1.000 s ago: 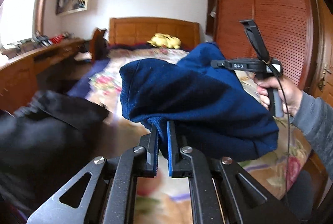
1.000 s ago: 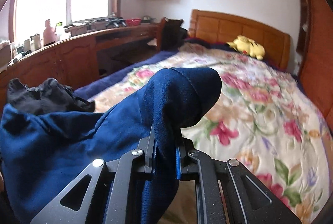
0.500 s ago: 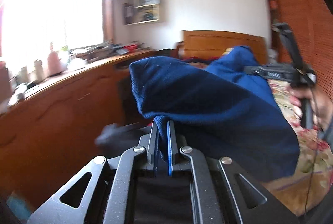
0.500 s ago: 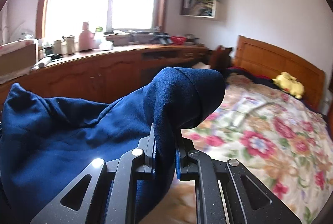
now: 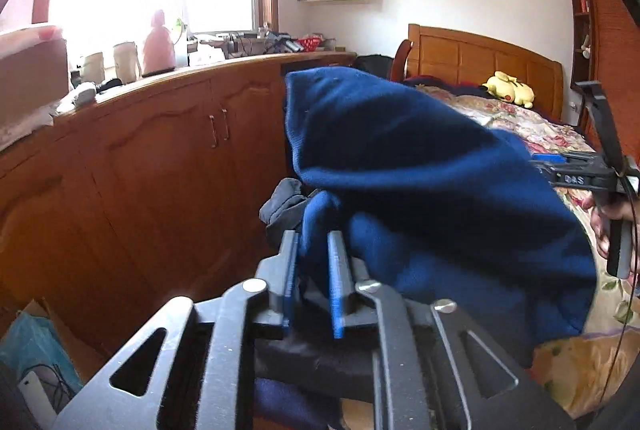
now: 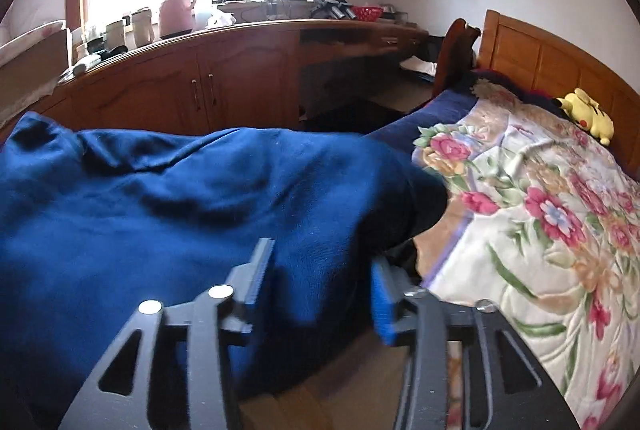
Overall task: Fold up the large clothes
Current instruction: 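Carry the jacket to the black bag and open the left gripper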
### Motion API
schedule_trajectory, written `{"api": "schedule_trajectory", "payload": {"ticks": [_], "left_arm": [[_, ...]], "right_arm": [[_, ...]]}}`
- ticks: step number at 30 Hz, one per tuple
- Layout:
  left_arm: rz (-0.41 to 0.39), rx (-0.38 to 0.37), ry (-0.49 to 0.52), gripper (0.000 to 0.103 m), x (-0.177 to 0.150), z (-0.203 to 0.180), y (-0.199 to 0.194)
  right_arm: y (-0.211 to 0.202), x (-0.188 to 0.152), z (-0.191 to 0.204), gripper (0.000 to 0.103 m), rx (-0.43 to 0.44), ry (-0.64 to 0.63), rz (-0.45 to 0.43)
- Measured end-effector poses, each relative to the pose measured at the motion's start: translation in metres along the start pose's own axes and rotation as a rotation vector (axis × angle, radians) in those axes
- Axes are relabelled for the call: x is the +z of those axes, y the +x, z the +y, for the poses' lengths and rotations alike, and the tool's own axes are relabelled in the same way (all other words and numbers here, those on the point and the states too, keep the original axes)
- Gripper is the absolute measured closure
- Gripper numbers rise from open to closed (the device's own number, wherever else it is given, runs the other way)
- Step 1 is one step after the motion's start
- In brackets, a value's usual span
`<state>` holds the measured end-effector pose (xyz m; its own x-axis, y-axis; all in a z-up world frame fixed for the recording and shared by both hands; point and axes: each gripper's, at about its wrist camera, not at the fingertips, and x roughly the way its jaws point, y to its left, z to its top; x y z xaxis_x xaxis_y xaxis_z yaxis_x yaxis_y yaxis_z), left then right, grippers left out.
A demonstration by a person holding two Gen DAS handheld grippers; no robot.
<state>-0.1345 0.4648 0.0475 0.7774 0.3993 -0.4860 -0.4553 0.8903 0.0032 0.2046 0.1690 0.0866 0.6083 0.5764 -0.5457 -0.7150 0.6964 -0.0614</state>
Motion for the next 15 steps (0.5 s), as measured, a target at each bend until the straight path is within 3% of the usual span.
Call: {"api": "schedule_trajectory", "payload": {"ticks": [1,3,5,7,9,15], "left_arm": [[-0.01,0.0,0.001,0.078,0.0,-0.003,-0.006],[-0.037,-0.004,0.005,0.06,0.005,-0.008,-0.017],[-0.064,-0.016,0.021,0.058,0.01,-0.017,-0.03],[-0.079,-0.024,0.046,0.048,0.013,-0.03,-0.039],[-0.104,-0.05,0.07,0.024,0.014,-0.05,-0.051],[-0.147,-0.162,0.109,0.012,0.025,-0.114,-0.065]], "right_arm": [[-0.008,0.001,-0.001,0.041,0.0,0.002,-0.009],[-0.026,-0.006,-0.008,0.04,0.013,0.014,-0.022],[-0.049,-0.018,-0.015,0.039,0.002,0.016,-0.041],[-0.066,-0.034,-0.011,0.039,-0.001,0.014,-0.055],[-0.086,-0.049,-0.015,0.038,-0.008,0.018,-0.065],[-0.144,-0.094,-0.024,0.034,-0.062,0.03,-0.106]]}}
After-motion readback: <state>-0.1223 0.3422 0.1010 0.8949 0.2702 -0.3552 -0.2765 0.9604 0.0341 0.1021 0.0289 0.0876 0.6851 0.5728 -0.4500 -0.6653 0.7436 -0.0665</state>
